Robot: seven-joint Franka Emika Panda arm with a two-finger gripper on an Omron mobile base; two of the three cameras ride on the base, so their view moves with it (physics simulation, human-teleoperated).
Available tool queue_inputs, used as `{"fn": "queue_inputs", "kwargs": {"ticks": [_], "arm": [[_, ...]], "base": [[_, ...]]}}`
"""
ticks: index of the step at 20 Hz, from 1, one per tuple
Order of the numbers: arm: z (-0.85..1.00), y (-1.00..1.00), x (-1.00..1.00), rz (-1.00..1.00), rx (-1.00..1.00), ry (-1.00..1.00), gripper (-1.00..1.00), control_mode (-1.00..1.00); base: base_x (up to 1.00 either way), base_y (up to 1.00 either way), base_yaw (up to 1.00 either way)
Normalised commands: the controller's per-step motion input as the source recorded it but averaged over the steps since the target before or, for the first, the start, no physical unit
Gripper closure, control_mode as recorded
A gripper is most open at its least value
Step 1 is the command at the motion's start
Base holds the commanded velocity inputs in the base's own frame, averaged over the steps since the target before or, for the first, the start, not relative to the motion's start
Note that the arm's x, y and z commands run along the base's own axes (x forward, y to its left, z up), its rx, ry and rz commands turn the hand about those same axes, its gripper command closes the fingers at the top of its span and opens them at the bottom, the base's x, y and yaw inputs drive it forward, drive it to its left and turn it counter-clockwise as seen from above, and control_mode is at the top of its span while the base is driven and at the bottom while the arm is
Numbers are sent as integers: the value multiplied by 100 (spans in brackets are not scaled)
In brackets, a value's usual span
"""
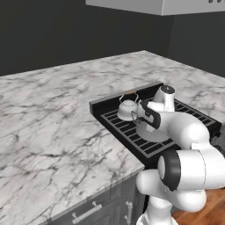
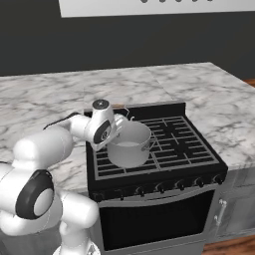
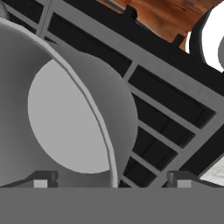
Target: Pick the kettle from the cabinet and place it on a stove burner. Then pick the pot from the counter and place it on another stove burner. Finally, turn both burners on.
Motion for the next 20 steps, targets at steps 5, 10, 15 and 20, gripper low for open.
{"fn": "queue_inputs", "kwargs": {"ticks": [5, 10, 15, 20], "arm": [[32, 0, -8, 0, 7, -4, -100, -100], [31, -2, -7, 0, 8, -2, -100, -100], [19, -7, -13, 0, 8, -2, -100, -100], [18, -14, -20, 0, 8, -5, -100, -100]], "base": [[0, 0, 0], [0, 0, 0], [0, 0, 0], [0, 0, 0]]}}
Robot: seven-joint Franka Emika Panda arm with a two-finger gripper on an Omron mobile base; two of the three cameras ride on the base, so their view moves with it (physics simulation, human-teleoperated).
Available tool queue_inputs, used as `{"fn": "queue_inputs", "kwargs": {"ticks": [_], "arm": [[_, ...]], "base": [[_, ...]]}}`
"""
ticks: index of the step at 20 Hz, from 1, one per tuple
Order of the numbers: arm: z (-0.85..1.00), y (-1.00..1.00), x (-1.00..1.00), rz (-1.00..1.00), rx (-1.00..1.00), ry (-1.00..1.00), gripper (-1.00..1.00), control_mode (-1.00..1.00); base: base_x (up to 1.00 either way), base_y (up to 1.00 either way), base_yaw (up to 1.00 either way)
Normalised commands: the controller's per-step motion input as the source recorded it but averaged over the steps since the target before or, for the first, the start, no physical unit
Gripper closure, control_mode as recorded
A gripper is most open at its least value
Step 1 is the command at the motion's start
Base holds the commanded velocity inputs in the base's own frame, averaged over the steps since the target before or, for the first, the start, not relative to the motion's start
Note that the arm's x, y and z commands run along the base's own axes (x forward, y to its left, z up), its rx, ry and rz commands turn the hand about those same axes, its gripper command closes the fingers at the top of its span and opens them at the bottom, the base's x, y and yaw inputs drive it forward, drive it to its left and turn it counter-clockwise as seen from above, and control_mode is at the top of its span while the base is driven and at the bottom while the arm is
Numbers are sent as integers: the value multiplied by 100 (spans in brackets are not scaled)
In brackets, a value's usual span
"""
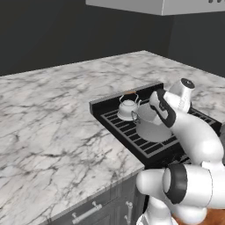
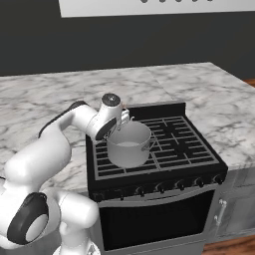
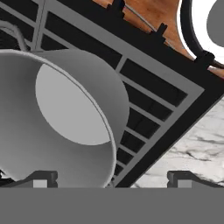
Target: Pick the kettle from the cabinet and place it on a stove burner. Then pick the pot from the counter and place it on another stove burner. Finally, turn both burners on.
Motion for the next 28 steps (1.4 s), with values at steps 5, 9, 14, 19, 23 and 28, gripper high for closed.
{"fn": "queue_inputs", "kwargs": {"ticks": [5, 9, 14, 19, 23, 28], "arm": [[17, -14, -27, 0, 8, -8, -100, -100], [17, -12, -31, 0, 6, -11, -100, -100], [12, -11, -30, 0, 5, -11, -100, -100], [10, -13, -31, 0, 4, -13, -100, -100], [10, -14, -31, 0, 3, -15, -100, -100], [5, -12, -31, 0, 2, -15, -100, -100]], "base": [[0, 0, 0], [0, 0, 0], [0, 0, 0], [0, 0, 0], [0, 0, 0], [0, 0, 0]]}}
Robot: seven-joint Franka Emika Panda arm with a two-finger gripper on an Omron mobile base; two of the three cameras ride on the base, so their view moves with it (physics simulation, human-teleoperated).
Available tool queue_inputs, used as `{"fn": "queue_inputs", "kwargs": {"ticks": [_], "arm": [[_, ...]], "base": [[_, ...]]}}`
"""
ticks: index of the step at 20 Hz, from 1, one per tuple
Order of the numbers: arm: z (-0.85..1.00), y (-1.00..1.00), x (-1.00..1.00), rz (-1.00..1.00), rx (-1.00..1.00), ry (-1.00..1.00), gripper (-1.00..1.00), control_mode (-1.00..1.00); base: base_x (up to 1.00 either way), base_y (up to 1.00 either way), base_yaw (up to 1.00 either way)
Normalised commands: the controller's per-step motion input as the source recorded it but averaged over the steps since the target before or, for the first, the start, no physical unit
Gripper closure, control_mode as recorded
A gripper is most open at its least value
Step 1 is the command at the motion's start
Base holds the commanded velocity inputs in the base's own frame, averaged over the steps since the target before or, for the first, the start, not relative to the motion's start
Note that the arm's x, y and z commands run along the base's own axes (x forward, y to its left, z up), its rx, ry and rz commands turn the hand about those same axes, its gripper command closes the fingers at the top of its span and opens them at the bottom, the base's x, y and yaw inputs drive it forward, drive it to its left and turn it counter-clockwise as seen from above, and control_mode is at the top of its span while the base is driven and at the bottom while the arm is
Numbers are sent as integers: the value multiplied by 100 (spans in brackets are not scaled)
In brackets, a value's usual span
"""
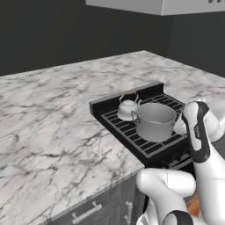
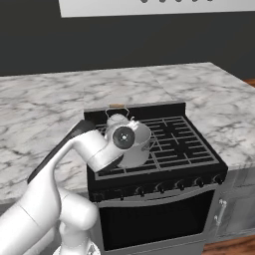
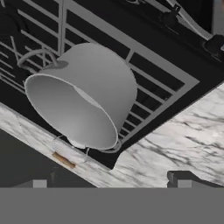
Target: Pick the kettle from the cabinet and place it on a stove burner. Then pick the pot from the counter and place it on another stove burner. Finally, turn both burners on.
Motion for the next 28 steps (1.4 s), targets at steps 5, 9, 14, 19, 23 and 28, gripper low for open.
{"fn": "queue_inputs", "kwargs": {"ticks": [5, 9, 14, 19, 23, 28], "arm": [[0, -14, -29, 0, 0, -14, -100, -100], [0, -15, -20, 0, 0, -6, -100, -100], [-3, -13, -11, 0, 2, 0, -100, -100], [-7, -18, -13, 0, 6, 0, -100, -100], [-9, -19, -14, 0, 7, 0, -100, -100], [-18, -16, -12, 0, 6, 0, -100, -100]], "base": [[0, 0, 0], [0, 0, 0], [0, 0, 0], [0, 0, 0], [0, 0, 0], [0, 0, 0]]}}
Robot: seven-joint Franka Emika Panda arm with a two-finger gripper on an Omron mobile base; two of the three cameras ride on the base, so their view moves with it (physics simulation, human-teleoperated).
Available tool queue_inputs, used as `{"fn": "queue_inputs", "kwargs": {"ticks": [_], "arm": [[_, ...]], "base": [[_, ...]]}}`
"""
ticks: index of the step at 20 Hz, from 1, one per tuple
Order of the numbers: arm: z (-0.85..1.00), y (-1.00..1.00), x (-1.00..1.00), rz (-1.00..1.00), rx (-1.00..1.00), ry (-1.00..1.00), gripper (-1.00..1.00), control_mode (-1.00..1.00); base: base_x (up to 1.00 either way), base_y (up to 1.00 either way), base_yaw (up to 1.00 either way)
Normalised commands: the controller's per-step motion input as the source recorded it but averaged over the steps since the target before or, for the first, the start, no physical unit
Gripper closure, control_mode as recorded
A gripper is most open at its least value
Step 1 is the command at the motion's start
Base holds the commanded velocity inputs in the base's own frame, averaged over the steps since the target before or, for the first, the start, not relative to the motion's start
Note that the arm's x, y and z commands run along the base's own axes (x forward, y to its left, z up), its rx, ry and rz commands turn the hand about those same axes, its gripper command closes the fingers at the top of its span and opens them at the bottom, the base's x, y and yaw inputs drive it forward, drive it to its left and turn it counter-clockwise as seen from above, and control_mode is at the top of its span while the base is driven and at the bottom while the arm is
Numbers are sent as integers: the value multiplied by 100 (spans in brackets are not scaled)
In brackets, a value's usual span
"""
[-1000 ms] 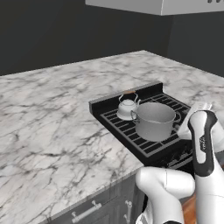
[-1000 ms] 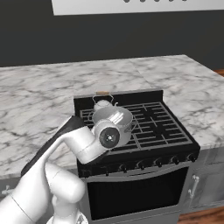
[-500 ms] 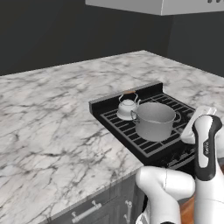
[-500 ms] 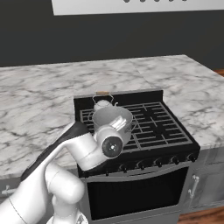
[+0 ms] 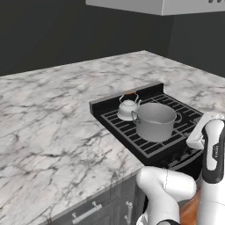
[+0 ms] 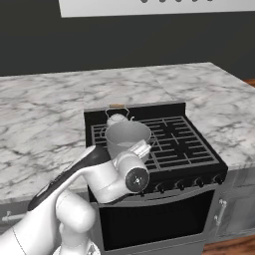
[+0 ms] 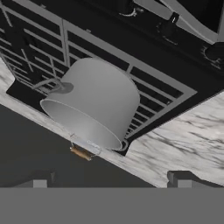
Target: Pick the kettle from the cabinet and place it on a stove burner. Then pick the pot from the counter and place it on another stove burner. Finally, turn both burners on.
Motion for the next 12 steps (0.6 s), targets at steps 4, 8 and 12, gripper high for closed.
{"fn": "queue_inputs", "kwargs": {"ticks": [4, 8, 12], "arm": [[-21, -4, -8, 0, 1, 5, -100, -100], [-11, -8, -16, 0, 2, 1, -100, -100], [-16, -3, -12, 0, 1, 0, -100, -100]], "base": [[0, 0, 0], [0, 0, 0], [0, 0, 0]]}}
